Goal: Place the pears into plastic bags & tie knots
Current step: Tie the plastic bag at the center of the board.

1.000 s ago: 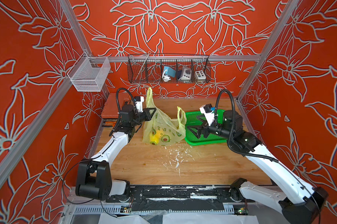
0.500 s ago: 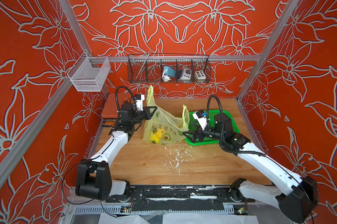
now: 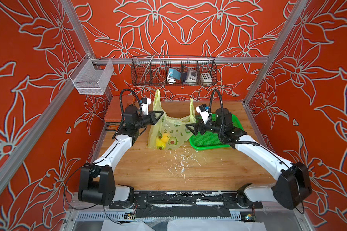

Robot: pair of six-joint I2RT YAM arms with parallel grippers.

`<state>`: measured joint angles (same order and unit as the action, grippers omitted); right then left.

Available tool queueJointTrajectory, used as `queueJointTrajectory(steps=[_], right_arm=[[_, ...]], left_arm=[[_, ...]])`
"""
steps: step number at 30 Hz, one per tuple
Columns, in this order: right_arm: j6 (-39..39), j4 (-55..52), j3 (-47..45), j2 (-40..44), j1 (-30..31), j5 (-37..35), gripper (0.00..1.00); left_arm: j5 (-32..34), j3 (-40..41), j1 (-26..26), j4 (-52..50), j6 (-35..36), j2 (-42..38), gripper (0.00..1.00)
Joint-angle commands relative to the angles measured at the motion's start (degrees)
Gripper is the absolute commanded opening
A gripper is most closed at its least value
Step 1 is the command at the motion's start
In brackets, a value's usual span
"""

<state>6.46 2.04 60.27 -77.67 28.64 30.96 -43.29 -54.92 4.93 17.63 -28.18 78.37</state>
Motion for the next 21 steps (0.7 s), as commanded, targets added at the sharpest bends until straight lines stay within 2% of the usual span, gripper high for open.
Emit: queueJointTrajectory(steps=[1, 10, 14, 21], right_arm=[[-0.69, 3.66, 2.70, -1.04, -1.18, 2.57, 0.98], [3.12, 8.04, 8.12, -6.62, -3.59, 10.39, 0.98], [3.82, 8.91, 8.95, -8.10, -4.44, 10.21, 0.98], [4.92, 10.25, 5.42, -5.94, -8.49, 7.65, 0.98]], left_arm=[[-3.65, 0.16, -0.12, 2.76, 0.23, 0.99, 0.00], [-7.69, 0.86, -0.09, 4.16, -0.12, 2.10, 0.00], [-9.34, 0.86, -0.11, 5.04, -0.68, 2.76, 0.00], [-9.88, 0.86, -0.09, 4.40, -0.11, 2.38, 0.00]])
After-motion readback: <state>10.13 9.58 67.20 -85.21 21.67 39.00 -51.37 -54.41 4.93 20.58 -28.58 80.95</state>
